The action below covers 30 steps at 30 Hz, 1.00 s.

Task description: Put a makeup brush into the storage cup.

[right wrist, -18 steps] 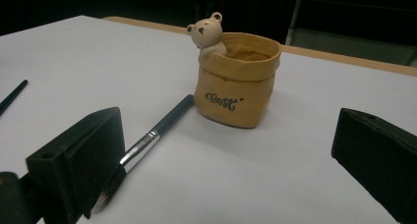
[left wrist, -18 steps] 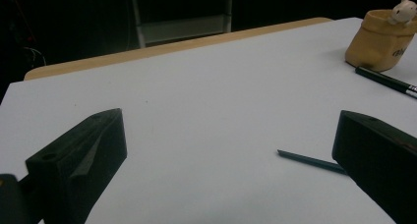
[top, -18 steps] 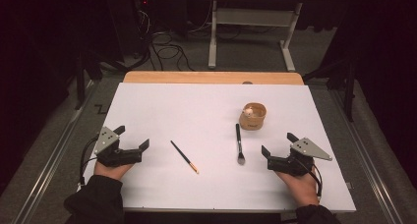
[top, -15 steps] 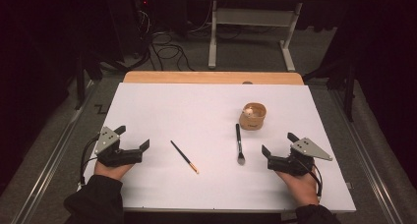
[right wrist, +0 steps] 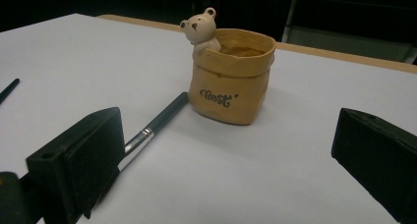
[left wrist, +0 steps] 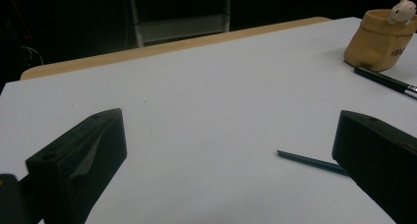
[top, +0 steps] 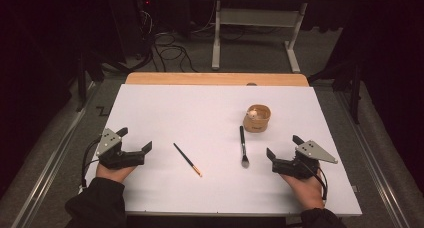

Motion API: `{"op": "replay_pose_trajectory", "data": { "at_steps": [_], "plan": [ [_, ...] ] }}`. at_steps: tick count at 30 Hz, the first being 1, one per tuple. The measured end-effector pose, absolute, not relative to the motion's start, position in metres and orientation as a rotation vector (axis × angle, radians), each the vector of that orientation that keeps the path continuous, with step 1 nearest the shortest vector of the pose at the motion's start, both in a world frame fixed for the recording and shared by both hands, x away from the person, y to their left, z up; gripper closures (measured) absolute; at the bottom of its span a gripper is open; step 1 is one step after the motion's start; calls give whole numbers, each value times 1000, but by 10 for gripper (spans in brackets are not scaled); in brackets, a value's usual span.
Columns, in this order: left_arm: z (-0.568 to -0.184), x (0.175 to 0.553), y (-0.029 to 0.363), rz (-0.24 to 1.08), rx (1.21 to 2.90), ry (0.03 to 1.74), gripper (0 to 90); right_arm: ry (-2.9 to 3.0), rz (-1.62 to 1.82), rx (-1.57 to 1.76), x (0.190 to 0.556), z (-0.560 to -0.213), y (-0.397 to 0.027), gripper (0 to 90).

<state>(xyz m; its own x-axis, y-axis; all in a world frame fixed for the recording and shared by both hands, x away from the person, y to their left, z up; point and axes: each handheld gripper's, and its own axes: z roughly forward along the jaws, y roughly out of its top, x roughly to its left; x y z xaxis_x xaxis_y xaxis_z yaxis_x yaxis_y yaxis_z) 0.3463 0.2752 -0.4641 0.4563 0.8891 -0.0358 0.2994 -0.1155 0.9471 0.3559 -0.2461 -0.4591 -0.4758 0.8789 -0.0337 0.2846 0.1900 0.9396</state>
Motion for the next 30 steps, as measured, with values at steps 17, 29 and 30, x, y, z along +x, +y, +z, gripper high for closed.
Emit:
{"op": "replay_pose_trajectory", "data": {
  "at_steps": [17,29,30],
  "plan": [
    [-464,346,276,703,1654,1043,7,1868,1289,1093,356,-459,-247,4],
    [-463,345,276,704,1650,1039,7,1859,1294,1090,355,-458,-247,4],
    [-463,345,276,700,1650,1038,7,1860,1294,1089,355,-458,-247,4]
  ]
}}
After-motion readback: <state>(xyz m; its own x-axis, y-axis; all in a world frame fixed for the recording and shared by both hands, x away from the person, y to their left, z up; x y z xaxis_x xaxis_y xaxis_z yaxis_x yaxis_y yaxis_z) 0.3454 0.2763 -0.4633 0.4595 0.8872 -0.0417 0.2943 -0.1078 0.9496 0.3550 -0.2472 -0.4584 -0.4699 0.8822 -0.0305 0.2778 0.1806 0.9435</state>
